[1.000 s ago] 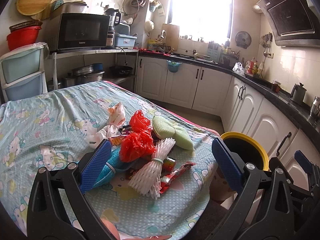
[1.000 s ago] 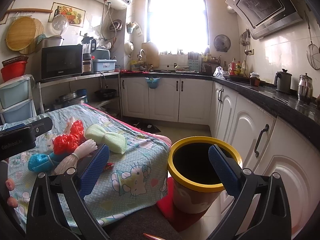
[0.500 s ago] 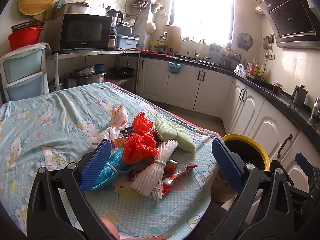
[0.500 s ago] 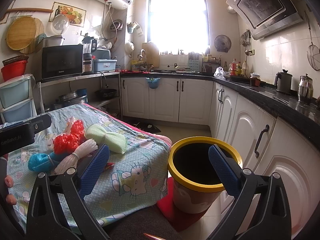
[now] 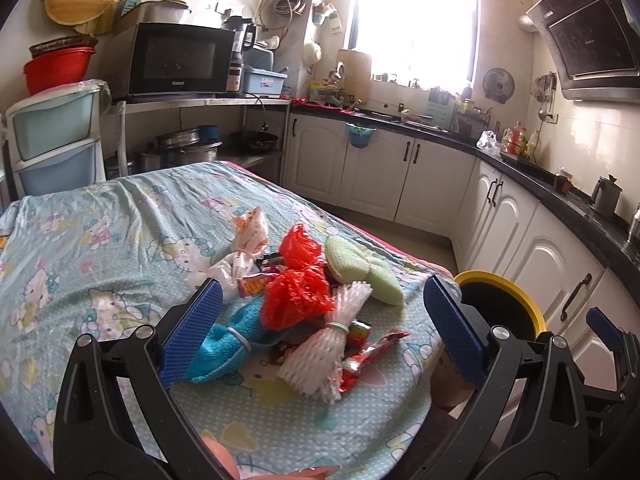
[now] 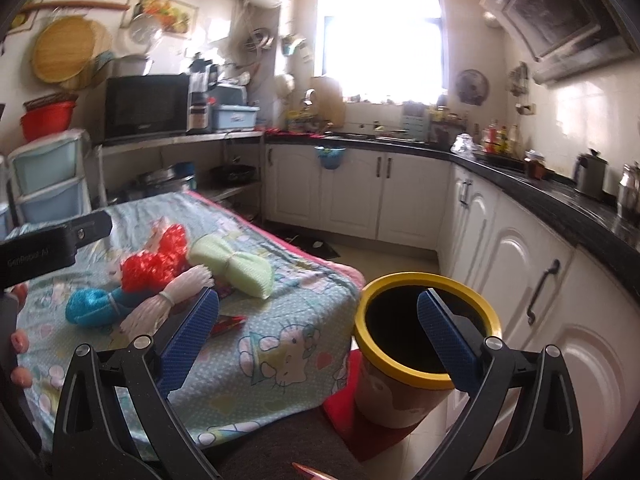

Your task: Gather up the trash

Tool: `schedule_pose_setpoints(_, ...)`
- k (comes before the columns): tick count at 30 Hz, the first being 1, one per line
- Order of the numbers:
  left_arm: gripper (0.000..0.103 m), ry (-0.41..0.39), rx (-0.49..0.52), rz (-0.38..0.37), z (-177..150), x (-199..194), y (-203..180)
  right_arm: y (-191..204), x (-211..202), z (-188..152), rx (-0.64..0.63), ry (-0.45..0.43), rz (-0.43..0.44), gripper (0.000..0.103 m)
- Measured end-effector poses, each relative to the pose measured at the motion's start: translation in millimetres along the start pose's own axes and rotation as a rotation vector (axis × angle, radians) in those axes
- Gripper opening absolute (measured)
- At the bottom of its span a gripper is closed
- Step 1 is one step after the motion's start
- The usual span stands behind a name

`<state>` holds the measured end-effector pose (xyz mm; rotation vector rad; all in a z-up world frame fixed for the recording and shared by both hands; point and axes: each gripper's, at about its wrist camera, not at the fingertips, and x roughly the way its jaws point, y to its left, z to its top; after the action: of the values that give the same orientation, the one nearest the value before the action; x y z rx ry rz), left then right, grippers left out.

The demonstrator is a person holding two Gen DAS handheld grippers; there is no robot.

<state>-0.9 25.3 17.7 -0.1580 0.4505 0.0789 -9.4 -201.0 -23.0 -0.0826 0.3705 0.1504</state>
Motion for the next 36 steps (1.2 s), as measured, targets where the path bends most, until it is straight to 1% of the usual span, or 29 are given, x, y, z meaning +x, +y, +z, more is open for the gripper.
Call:
schedule_pose_setpoints(3, 0.093, 0.001, -0.010, 0.024, 2, 3, 9, 9, 13, 6, -0.043, 0.032, 0.028, 0.097)
schedule_pose_setpoints(11, 0.093, 0.045, -0.036, 0.080, 7, 18, 40, 40, 56, 21, -0.107, 0.123, 0.177, 0.097)
schedule_pose_setpoints(15, 0.093, 0.075, -0.056, 0.130, 10, 26, 62, 52, 86, 28, -0.091, 0.196, 0.257, 0.097)
schedule_pose_setpoints(19, 0.093, 0.097, -0.071, 0.194, 13, 33, 85, 64, 109, 34, -0.091, 0.244, 0.301, 0.097)
schedule_pose_setpoints(21, 0.093, 0.115, -0.082, 0.206, 14, 39, 97, 67, 120, 37, -0.075, 0.278, 0.322, 0.097)
schedule_pose_setpoints(23, 0.093, 0.144, -0.099, 0.188, 15, 49, 107, 72, 131, 38, -0.066, 0.311, 0.332, 0.097)
schedule_pose_setpoints(26, 0.093, 0.207, -0.122, 0.157, 14, 70, 119, 75, 149, 39, -0.046, 0.365, 0.357, 0.097)
schedule_pose_setpoints(27, 0.093, 0.235, -0.127, 0.147, 15, 80, 123, 76, 155, 38, -0.036, 0.386, 0.363, 0.095)
schedule_pose_setpoints(28, 0.093, 0.254, -0.132, 0.130, 15, 88, 124, 77, 159, 38, -0.027, 0.400, 0.375, 0.090)
schedule_pose_setpoints(31, 0.093, 0.315, -0.162, 0.072, 20, 115, 130, 77, 175, 35, 0.006, 0.455, 0.401, 0.081)
schedule_pose_setpoints(32, 0.093, 0.330, -0.171, 0.054, 22, 124, 132, 78, 178, 35, 0.015, 0.468, 0.407, 0.080)
schedule_pose_setpoints(34, 0.092, 0.355, -0.184, 0.016, 28, 145, 132, 79, 187, 32, 0.039, 0.504, 0.430, 0.073)
schedule_pose_setpoints(36, 0.093, 0.387, -0.178, 0.011, 34, 163, 131, 79, 192, 30, 0.064, 0.534, 0.458, 0.068)
